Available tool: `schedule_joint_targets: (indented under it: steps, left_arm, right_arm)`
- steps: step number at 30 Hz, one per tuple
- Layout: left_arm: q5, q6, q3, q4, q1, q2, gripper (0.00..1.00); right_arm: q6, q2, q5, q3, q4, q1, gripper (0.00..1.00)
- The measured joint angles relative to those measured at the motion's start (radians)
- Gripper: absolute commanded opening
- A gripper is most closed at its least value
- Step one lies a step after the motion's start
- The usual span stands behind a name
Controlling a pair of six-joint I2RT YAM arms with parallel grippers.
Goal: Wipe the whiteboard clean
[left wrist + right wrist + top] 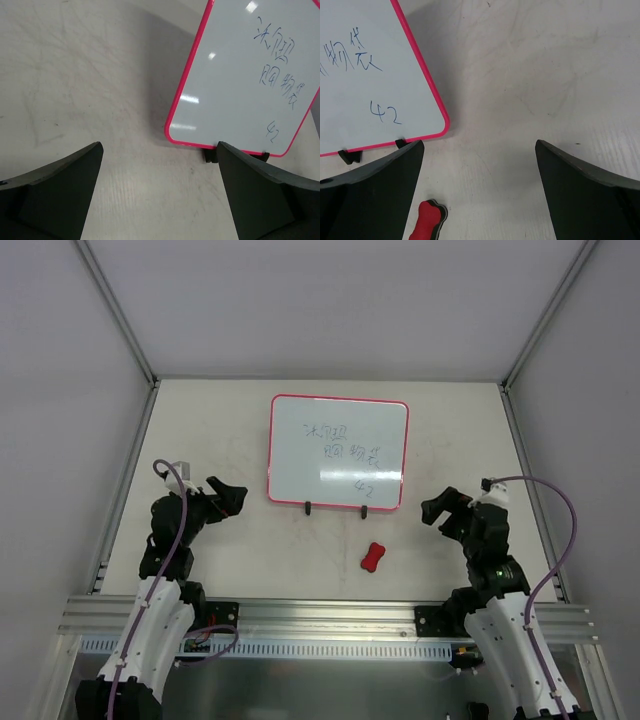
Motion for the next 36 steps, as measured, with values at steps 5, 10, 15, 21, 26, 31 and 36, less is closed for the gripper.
schedule_joint_targets:
  steps: [5, 10, 15, 21, 26, 31, 36]
  left_arm:
    - [-0.001, -0.002, 0.000, -0.009, 0.000, 0.018, 0.99]
    - [0.002, -0.003, 0.000, 0.015, 0.000, 0.042, 0.99]
    - [0.065, -0.018, 0.005, 0.166, 0.000, 0.182, 0.99]
    - [0.198, -0.040, 0.161, 0.304, 0.000, 0.539, 0.99]
    - [0.311, -0.039, 0.298, 0.386, 0.010, 0.716, 0.99]
    - [0.458, -0.064, 0.346, 0.568, 0.067, 0.886, 0.99]
    - [0.570, -0.104, 0.359, 0.708, 0.105, 1.044, 0.99]
  right_arm:
    - [-0.001, 0.037, 0.002, 0.066, -0.059, 0.000, 0.99]
    - [0.017, 0.172, -0.040, 0.181, -0.177, 0.035, 0.99]
    - [0.070, 0.217, -0.056, 0.225, -0.255, 0.150, 0.99]
    - [0.129, 0.212, -0.034, 0.276, -0.353, 0.261, 0.99]
    - [0.225, 0.212, -0.008, 0.278, -0.361, 0.386, 0.99]
    - [0.320, 0.225, 0.061, 0.278, -0.370, 0.557, 0.99]
    - [0.402, 0.261, 0.147, 0.278, -0.396, 0.641, 0.99]
